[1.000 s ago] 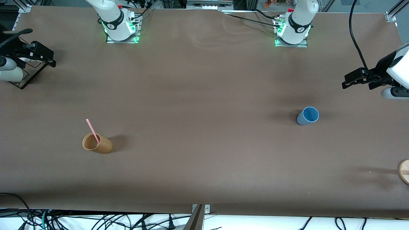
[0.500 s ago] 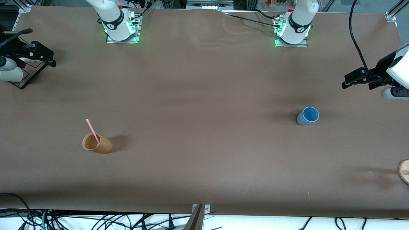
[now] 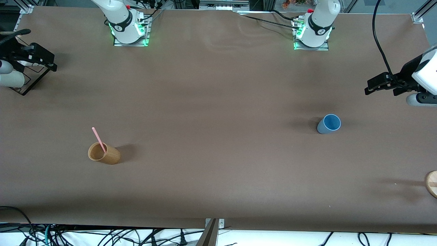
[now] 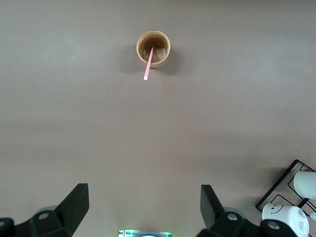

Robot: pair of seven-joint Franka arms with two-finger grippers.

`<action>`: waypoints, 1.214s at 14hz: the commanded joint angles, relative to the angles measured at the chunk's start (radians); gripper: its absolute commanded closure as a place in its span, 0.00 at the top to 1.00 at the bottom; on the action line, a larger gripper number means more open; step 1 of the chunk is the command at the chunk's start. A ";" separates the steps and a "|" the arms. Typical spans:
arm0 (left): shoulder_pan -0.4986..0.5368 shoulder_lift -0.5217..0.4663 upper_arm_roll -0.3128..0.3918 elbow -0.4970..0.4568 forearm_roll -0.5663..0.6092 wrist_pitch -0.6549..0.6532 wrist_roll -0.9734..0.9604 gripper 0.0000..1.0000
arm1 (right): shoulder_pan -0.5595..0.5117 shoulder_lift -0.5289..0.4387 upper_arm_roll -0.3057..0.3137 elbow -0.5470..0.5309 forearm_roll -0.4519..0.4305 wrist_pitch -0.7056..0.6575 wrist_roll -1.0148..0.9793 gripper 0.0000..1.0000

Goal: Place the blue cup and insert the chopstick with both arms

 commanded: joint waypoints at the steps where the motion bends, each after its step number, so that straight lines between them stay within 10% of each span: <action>1: -0.004 0.011 -0.009 0.016 0.017 -0.014 -0.004 1.00 | -0.004 -0.003 0.002 0.019 0.004 -0.039 -0.055 1.00; 17: 0.036 0.347 -0.002 -0.099 0.120 0.414 0.008 1.00 | -0.007 -0.005 -0.003 -0.010 0.031 -0.001 -0.055 1.00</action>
